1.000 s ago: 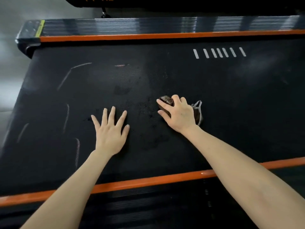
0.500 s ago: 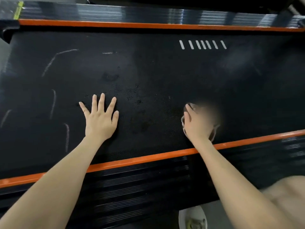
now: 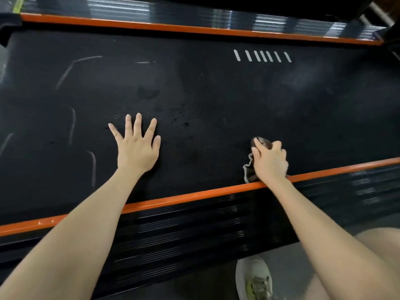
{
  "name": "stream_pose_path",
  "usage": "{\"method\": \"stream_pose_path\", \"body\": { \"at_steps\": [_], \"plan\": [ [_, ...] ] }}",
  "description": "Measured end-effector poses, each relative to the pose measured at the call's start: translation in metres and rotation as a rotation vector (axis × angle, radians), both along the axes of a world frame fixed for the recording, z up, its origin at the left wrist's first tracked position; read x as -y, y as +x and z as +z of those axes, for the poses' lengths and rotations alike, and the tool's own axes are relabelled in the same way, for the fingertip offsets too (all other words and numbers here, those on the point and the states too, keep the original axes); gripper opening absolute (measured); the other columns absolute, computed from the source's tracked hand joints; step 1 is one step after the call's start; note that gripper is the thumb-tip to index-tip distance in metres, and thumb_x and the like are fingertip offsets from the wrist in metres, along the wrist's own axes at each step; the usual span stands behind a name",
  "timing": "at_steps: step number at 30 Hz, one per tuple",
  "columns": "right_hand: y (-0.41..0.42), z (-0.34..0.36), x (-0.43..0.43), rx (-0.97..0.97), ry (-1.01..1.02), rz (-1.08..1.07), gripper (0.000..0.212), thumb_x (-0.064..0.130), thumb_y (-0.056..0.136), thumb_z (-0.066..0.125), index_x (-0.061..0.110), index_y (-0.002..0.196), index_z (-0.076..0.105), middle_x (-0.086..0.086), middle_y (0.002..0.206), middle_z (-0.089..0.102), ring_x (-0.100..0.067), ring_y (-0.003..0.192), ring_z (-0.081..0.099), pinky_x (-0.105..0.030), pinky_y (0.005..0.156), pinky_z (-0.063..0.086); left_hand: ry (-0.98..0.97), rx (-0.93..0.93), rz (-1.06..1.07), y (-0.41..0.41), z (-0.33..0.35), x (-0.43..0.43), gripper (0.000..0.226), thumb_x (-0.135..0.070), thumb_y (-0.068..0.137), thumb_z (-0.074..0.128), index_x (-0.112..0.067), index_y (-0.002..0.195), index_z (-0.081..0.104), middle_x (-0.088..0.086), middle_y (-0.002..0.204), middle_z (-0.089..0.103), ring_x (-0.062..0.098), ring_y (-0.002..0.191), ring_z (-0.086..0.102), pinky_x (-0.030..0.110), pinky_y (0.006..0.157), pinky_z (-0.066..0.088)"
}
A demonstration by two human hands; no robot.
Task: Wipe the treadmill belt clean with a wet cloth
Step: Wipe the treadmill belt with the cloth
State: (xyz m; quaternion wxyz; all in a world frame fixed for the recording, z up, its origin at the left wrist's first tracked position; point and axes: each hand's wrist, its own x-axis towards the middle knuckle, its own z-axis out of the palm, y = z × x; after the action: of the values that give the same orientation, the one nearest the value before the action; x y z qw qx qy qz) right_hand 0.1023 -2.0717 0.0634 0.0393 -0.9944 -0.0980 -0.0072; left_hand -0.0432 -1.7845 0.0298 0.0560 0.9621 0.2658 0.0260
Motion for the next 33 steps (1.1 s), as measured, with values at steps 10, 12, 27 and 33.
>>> {"method": "stream_pose_path", "body": {
  "at_steps": [10, 12, 27, 33],
  "plan": [
    [-0.074, -0.004, -0.1, 0.066, 0.047, 0.892, 0.043, 0.039, 0.089, 0.041, 0.021, 0.121, 0.065, -0.017, 0.098, 0.055, -0.035, 0.075, 0.053, -0.04, 0.054, 0.048, -0.012, 0.067, -0.01, -0.003, -0.003, -0.003, 0.051, -0.042, 0.099, 0.027, -0.026, 0.148, 0.028, 0.015, 0.156, 0.017, 0.035, 0.145, 0.005, 0.066, 0.108, -0.005],
    [-0.037, -0.006, -0.077, 0.155, 0.042, 0.869, 0.037, 0.035, 0.086, 0.049, 0.021, 0.115, 0.068, -0.018, 0.092, 0.055, -0.037, 0.07, 0.054, -0.038, 0.049, 0.047, 0.01, 0.079, -0.006, -0.003, -0.006, -0.002, 0.052, -0.043, 0.098, 0.027, -0.027, 0.147, 0.029, 0.015, 0.156, 0.019, 0.034, 0.145, 0.007, 0.066, 0.108, -0.005],
    [-0.017, -0.021, -0.163, 0.223, 0.228, 0.865, 0.036, 0.036, 0.092, 0.042, 0.018, 0.113, 0.065, -0.014, 0.097, 0.052, -0.033, 0.079, 0.051, -0.04, 0.058, 0.049, 0.042, 0.086, 0.024, 0.0, -0.008, -0.005, 0.067, -0.052, 0.089, 0.007, -0.028, 0.146, 0.032, 0.012, 0.155, 0.023, 0.031, 0.145, 0.011, 0.057, 0.112, -0.006],
    [0.013, -0.019, -0.15, 0.216, 0.225, 1.156, 0.034, 0.04, 0.089, 0.044, 0.03, 0.111, 0.069, -0.012, 0.095, 0.056, -0.03, 0.075, 0.054, -0.037, 0.053, 0.05, -0.028, 0.16, 0.065, -0.008, 0.001, -0.006, 0.079, -0.058, 0.081, 0.005, -0.023, 0.141, 0.042, 0.01, 0.151, 0.033, 0.026, 0.145, 0.013, 0.047, 0.115, -0.008]
  ]
}}
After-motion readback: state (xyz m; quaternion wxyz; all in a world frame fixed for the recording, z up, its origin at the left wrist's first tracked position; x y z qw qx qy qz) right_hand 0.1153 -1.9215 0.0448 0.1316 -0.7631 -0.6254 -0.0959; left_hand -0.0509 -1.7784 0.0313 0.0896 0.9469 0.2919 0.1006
